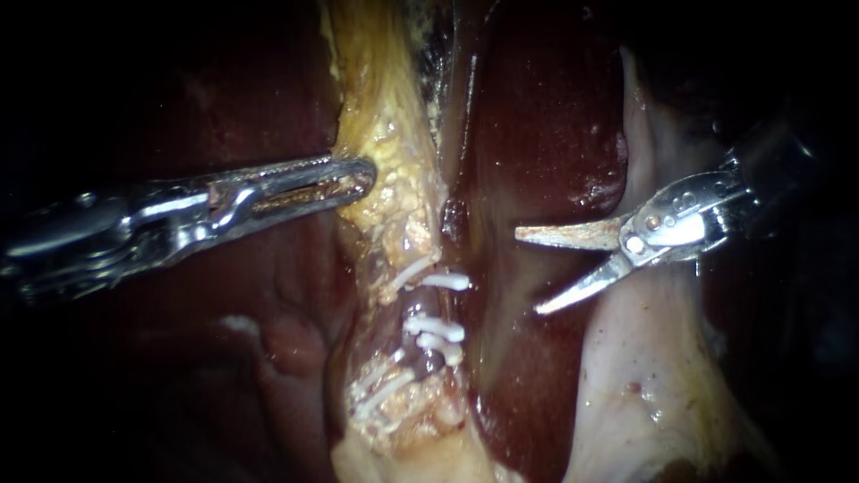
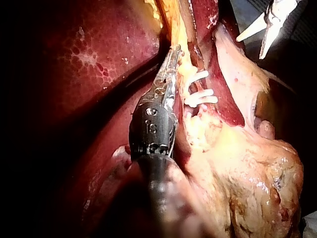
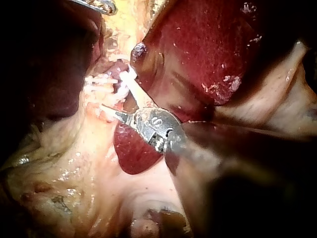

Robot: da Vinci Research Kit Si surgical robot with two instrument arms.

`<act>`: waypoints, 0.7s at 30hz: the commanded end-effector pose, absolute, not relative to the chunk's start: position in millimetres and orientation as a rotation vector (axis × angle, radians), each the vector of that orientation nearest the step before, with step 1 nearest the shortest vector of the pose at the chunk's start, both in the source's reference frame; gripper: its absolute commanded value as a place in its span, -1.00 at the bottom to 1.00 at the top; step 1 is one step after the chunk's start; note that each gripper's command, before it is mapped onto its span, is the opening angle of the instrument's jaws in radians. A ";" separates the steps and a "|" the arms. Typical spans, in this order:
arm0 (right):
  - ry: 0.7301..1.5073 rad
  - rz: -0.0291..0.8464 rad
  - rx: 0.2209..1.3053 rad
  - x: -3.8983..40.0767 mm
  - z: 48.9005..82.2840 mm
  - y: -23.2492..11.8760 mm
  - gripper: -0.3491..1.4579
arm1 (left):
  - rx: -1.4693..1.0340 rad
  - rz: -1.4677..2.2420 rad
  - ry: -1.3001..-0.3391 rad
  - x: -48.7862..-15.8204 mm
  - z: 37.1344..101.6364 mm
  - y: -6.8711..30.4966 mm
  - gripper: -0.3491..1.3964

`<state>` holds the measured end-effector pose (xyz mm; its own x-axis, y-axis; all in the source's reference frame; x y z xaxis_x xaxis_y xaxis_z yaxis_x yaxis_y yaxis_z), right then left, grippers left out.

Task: Go to the cutting position right tube

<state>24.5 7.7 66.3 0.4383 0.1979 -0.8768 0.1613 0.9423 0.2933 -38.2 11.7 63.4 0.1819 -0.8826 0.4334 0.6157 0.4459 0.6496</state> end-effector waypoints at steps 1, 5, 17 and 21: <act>1.122 0.025 0.356 24.6 66.3 7.7 0.97 | 0.364 -1.091 -0.873 -38.2 63.3 11.7 -1.00; 1.128 0.013 0.360 24.7 66.5 7.4 0.97 | 0.366 -1.091 -0.873 -38.1 62.9 11.8 -1.00; 1.093 0.241 0.622 27.5 71.3 3.3 0.93 | 0.369 -1.099 -0.870 -34.9 59.1 12.3 -1.00; 1.045 0.297 0.691 28.8 73.9 1.7 0.91 | 0.363 -1.108 -0.879 -33.8 57.5 12.9 -1.00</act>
